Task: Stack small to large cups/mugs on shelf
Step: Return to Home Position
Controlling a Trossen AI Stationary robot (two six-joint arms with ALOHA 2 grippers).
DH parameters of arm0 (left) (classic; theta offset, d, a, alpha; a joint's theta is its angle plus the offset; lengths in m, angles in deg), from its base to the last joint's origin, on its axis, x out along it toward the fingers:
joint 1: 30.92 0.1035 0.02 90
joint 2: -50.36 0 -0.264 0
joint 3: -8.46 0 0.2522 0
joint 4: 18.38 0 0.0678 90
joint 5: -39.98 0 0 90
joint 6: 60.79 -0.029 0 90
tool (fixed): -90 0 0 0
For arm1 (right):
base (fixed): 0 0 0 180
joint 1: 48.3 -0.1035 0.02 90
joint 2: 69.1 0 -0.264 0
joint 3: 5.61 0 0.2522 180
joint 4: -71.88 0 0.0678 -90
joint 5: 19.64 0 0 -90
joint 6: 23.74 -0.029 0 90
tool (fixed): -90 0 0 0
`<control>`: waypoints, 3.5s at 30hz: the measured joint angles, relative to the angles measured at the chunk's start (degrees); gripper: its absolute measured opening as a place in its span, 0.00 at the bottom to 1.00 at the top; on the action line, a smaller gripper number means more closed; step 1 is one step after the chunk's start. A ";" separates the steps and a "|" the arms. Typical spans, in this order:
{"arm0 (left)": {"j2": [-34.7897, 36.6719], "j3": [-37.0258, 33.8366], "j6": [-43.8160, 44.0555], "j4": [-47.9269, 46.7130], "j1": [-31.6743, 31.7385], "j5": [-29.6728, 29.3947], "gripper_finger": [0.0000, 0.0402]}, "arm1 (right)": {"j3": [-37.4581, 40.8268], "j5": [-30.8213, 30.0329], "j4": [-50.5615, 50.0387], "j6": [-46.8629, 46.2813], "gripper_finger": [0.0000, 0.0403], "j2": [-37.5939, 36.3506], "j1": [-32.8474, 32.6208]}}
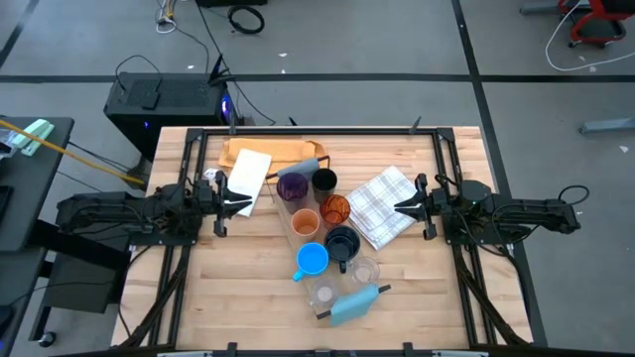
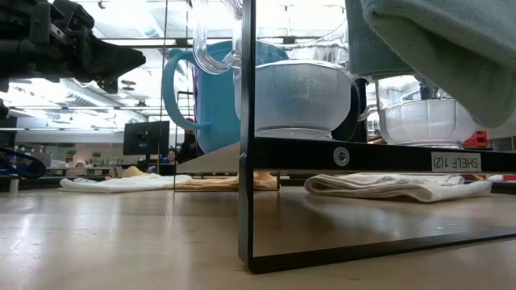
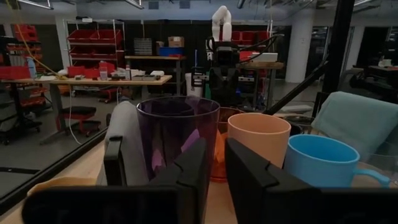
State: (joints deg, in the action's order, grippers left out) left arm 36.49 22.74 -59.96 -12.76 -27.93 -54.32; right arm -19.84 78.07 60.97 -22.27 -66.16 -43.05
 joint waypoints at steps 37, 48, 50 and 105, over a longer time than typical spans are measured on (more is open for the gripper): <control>0.00 0.00 -0.01 0.02 0.00 0.02 0.17 | 0.00 0.02 0.00 0.00 0.12 0.00 -0.02; 0.00 0.00 -0.01 0.02 0.00 0.00 0.16 | 0.00 0.02 0.00 0.00 0.12 0.00 0.00; 0.00 0.00 -0.01 0.02 0.00 0.01 0.16 | 0.00 0.02 0.00 -0.02 0.12 0.00 0.00; 0.00 0.00 -0.03 0.02 0.00 0.00 0.15 | 0.00 0.01 0.00 -0.02 0.12 -0.01 -0.01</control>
State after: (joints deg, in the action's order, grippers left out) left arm 36.49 22.74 -59.98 -12.74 -27.93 -54.32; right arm -19.84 78.08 60.97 -22.28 -66.17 -43.06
